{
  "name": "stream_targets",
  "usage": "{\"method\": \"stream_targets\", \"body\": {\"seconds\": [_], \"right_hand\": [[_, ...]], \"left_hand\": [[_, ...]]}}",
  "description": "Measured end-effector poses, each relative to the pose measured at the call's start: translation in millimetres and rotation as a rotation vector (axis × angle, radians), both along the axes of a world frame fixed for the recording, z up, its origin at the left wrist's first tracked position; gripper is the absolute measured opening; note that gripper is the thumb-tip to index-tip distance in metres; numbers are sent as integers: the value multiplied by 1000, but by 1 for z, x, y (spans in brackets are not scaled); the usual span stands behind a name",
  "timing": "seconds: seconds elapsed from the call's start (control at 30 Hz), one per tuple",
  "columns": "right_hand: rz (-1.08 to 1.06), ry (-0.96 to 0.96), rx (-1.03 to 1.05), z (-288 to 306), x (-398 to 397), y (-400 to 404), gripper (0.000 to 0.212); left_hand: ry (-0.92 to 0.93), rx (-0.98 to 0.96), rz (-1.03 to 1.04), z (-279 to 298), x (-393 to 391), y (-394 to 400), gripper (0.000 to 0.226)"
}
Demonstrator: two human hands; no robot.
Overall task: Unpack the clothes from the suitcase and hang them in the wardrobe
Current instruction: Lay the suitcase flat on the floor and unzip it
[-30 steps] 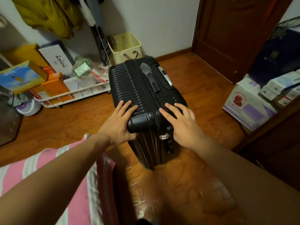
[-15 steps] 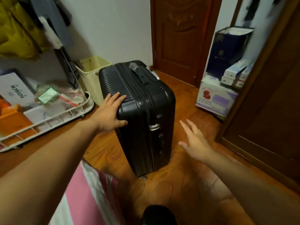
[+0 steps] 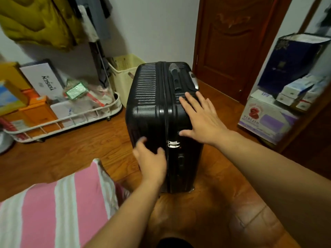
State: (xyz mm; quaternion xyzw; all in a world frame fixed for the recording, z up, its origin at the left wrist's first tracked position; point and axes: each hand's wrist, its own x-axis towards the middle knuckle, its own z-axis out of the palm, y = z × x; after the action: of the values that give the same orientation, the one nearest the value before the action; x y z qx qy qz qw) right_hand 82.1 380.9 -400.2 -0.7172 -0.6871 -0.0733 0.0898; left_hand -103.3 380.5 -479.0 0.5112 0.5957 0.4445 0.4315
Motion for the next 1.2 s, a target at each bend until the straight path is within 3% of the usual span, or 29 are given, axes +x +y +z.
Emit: {"method": "stream_targets", "body": {"seconds": [0.07, 0.17, 0.53, 0.7, 0.87, 0.97, 1.03, 1.07, 1.13, 1.2], "right_hand": [[22, 19, -9, -3, 0, 5, 117], [57, -8, -31, -2, 3, 4, 122], [80, -97, 51, 2, 3, 3, 109], [74, -37, 12, -3, 2, 3, 115], [94, 26, -63, 3, 7, 3, 115], [43, 40, -39, 0, 5, 3, 107], [-61, 94, 86, -12, -11, -8, 95], [-123, 157, 201, -22, -22, -19, 83], [-193, 292, 398, -51, -48, -43, 49], [-216, 445, 303, -82, -71, -56, 27]], "left_hand": [[-194, -251, -46, -5, 15, -12, 18], [-423, -541, -129, -1, 24, -17, 11], [-519, -623, -37, -19, 2, -4, 18], [-602, -590, -162, -19, -4, 4, 24], [-125, -348, -11, -15, -16, 23, 22], [140, 233, 58, 15, -42, 30, 30], [391, 607, -63, 47, -59, 44, 53], [544, 672, -194, 63, -65, 54, 70], [843, 636, -500, 75, -75, 81, 95], [1013, 575, -689, 71, -82, 101, 111]]}}
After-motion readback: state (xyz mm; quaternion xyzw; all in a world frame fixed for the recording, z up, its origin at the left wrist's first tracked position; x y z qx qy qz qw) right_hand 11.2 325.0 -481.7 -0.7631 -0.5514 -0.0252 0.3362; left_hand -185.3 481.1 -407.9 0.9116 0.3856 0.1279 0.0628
